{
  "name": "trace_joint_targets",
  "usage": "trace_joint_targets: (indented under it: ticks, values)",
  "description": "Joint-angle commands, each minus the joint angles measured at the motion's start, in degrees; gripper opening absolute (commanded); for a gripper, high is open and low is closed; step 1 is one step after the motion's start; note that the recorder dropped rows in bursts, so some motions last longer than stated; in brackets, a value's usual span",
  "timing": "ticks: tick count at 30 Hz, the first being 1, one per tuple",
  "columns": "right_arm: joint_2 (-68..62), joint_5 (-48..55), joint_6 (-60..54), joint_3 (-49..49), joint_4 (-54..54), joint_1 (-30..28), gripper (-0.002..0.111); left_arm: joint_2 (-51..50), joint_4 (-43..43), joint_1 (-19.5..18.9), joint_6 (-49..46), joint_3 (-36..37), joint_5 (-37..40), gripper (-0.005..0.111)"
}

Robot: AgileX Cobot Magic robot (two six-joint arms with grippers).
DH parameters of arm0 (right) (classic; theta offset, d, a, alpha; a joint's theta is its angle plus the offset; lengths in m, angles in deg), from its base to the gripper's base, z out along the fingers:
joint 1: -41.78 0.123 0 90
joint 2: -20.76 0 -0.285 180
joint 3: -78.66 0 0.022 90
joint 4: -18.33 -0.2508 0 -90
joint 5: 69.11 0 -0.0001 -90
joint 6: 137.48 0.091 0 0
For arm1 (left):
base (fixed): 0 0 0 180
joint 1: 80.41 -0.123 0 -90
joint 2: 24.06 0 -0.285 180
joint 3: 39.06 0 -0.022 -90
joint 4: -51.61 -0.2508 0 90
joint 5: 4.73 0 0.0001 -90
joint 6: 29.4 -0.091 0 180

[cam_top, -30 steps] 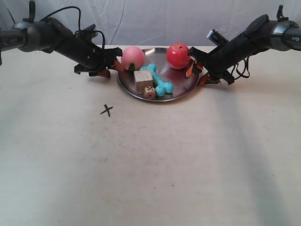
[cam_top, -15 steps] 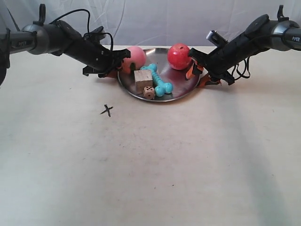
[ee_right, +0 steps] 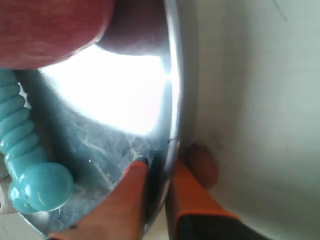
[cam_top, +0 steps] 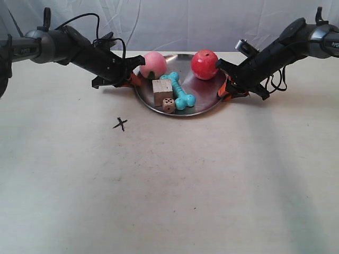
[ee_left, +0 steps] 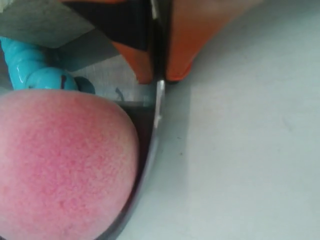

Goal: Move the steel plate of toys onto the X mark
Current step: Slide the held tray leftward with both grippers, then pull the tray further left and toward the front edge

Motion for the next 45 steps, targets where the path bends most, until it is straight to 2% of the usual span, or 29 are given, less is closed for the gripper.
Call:
trace_joint_targets:
  ticks: [1, 13, 27, 36, 45]
  values:
    - [-0.69, 4.36, -2.18, 0.43, -5.26, 1.21, -0.001, -0.46, 0.69, 1.13, 0.84, 0.47, 7.37, 0.0]
    - [0.8, 8.38, 0.35, 0.43, -10.96, 1.99, -0.001, 4.7, -4.32, -2.61, 5.3, 0.47, 13.08, 0.0]
    - [2.66, 10.33, 4.9, 0.43, -12.94, 7.5, -0.001, 9.1, -11.33, -5.06, 8.5, 0.96, 23.11, 0.0]
    - [5.86, 10.33, 6.64, 0.43, -12.84, 11.46, -0.001, 17.92, -14.12, -9.83, 8.28, 9.81, 25.7, 0.0]
    - [7.94, 10.33, 11.35, 0.43, -4.83, 16.45, -0.001, 28.04, -16.01, -13.98, 7.65, 23.87, 25.01, 0.0]
